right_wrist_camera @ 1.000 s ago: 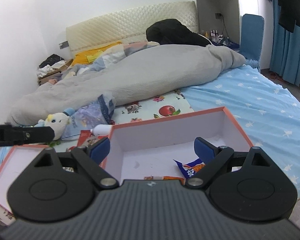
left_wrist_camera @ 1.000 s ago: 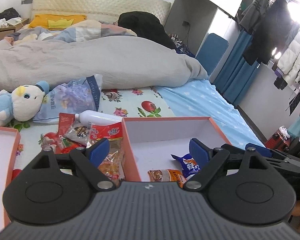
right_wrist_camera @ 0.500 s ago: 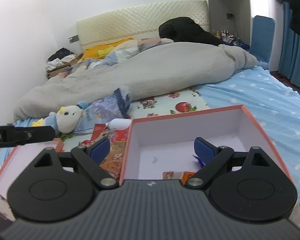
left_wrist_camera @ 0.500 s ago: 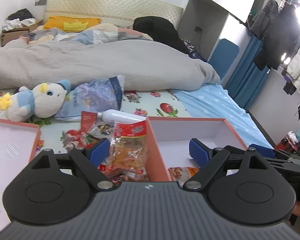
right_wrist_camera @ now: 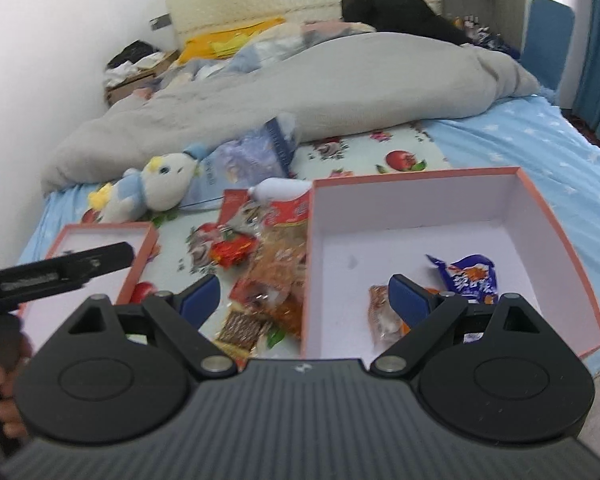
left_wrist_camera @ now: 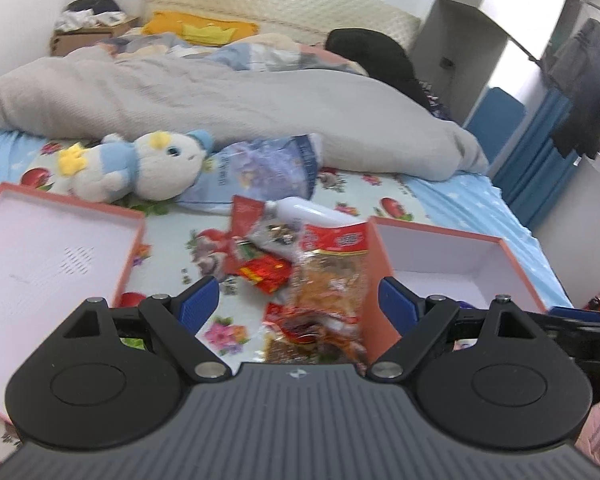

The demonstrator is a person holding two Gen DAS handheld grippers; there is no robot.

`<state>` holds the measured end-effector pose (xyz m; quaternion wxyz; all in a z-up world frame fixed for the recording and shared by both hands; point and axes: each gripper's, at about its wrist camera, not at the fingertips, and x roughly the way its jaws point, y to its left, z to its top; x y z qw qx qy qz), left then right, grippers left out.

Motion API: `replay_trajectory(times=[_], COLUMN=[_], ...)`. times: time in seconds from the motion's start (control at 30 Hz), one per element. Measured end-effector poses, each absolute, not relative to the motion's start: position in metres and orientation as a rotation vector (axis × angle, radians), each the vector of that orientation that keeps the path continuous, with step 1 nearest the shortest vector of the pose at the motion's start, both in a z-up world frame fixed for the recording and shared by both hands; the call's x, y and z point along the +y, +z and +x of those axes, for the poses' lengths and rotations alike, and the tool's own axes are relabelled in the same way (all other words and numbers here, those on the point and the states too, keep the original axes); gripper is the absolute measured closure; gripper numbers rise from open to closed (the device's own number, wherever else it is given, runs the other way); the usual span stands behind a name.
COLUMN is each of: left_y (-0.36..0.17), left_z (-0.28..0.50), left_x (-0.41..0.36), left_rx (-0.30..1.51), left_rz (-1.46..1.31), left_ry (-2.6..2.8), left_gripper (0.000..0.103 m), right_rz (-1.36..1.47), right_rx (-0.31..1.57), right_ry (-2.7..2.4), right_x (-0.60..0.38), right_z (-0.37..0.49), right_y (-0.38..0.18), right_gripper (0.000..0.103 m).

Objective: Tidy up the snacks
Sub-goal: 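Withdraw both grippers from the box back toward the snack pile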

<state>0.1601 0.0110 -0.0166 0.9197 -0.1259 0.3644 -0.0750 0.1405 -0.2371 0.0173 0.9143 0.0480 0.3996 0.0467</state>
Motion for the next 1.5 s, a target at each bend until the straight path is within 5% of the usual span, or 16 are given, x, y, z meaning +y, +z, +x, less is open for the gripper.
replay_trajectory(times=[0.4, 1.5], left_y=[-0.062, -0.17], left_z=[0.192, 0.31], left_x=[0.057, 0.041], left_rx=[0.803, 1.002], left_rz=[-0.326, -0.413], left_ry=[-0.05, -0.152], left_gripper=[0.014, 0.014], right_rz=[0.039, 0.084], right_rx=[0.885, 1.062], right_ry=[0.032, 0.026], right_x=[-0.213, -0.2], right_z=[0.157, 0.252], right_y=[0.059, -0.003], right_gripper=[0.011, 0.011])
